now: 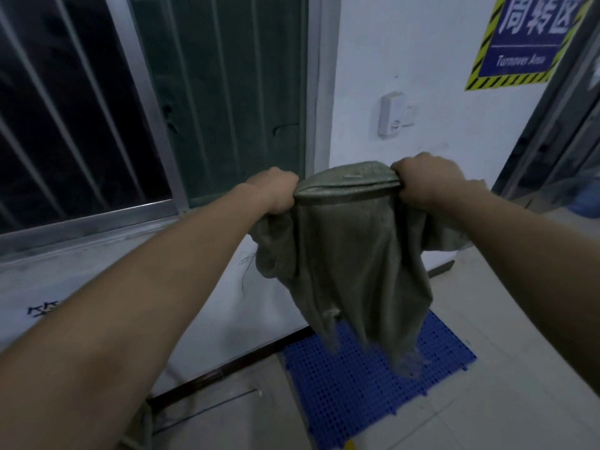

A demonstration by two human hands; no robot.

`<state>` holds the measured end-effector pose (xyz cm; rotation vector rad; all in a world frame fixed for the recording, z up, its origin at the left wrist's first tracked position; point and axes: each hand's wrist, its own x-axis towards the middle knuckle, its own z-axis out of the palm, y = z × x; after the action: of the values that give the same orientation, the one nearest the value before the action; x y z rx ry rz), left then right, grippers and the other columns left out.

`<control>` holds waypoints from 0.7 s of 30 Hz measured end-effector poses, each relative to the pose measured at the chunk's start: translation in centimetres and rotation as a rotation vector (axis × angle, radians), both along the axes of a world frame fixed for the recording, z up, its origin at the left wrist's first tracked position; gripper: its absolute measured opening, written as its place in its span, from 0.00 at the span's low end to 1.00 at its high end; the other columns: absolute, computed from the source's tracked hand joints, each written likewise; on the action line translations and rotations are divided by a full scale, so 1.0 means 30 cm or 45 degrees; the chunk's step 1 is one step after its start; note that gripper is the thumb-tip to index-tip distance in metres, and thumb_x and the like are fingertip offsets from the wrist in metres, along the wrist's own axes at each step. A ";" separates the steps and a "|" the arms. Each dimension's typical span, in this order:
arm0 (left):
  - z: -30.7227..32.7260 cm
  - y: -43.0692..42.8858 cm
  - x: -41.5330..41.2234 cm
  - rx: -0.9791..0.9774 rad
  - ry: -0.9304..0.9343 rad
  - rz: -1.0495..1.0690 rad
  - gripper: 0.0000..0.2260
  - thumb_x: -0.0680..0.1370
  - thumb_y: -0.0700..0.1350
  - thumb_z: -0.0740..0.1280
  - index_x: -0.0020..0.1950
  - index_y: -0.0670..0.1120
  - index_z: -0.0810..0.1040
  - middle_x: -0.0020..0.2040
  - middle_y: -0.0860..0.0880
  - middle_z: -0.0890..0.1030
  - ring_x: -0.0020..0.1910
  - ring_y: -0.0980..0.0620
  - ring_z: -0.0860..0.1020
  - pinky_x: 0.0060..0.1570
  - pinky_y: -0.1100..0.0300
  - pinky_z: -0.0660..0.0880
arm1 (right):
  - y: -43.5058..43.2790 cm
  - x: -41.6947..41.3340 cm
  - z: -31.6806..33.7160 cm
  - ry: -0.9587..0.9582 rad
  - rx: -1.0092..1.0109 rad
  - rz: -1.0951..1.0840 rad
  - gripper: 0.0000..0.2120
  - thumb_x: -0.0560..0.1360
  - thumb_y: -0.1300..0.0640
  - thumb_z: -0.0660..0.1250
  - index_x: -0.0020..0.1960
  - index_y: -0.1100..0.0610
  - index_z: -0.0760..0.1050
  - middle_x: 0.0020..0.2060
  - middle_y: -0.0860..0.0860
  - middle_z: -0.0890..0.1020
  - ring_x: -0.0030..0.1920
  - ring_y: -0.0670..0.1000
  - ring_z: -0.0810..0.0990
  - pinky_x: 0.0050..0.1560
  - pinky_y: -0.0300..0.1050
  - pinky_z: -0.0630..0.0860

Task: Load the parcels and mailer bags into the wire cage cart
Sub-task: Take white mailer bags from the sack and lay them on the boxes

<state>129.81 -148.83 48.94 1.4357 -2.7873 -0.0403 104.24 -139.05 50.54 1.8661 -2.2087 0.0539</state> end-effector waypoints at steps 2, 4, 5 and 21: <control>0.003 -0.037 0.027 0.008 -0.007 0.002 0.06 0.80 0.46 0.60 0.52 0.47 0.76 0.47 0.46 0.77 0.43 0.47 0.77 0.42 0.52 0.77 | -0.038 0.015 -0.019 0.045 0.016 0.011 0.15 0.73 0.55 0.64 0.60 0.52 0.76 0.53 0.59 0.78 0.55 0.63 0.79 0.48 0.51 0.72; 0.007 -0.069 0.045 0.013 -0.028 -0.007 0.06 0.80 0.46 0.60 0.52 0.47 0.76 0.47 0.46 0.77 0.43 0.47 0.77 0.41 0.53 0.75 | -0.072 0.023 -0.031 0.055 0.017 0.016 0.15 0.73 0.55 0.65 0.60 0.52 0.76 0.53 0.59 0.78 0.54 0.63 0.79 0.47 0.51 0.71; 0.008 -0.083 0.052 0.022 -0.039 -0.009 0.06 0.80 0.45 0.60 0.53 0.47 0.76 0.48 0.46 0.77 0.44 0.47 0.77 0.40 0.53 0.75 | -0.089 0.026 -0.033 0.044 0.017 0.019 0.15 0.73 0.56 0.65 0.59 0.52 0.76 0.52 0.59 0.78 0.54 0.63 0.79 0.47 0.51 0.71; -0.185 -0.172 0.191 0.373 -0.610 0.374 0.12 0.77 0.48 0.69 0.58 0.45 0.77 0.55 0.44 0.76 0.48 0.45 0.74 0.52 0.55 0.75 | -0.316 0.225 -0.335 -0.020 0.211 0.238 0.08 0.75 0.56 0.63 0.54 0.54 0.74 0.48 0.55 0.78 0.48 0.59 0.79 0.44 0.49 0.73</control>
<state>135.54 -154.01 43.39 2.1724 -2.9795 -0.1230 110.99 -148.52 40.48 2.1638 -2.0990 -0.0831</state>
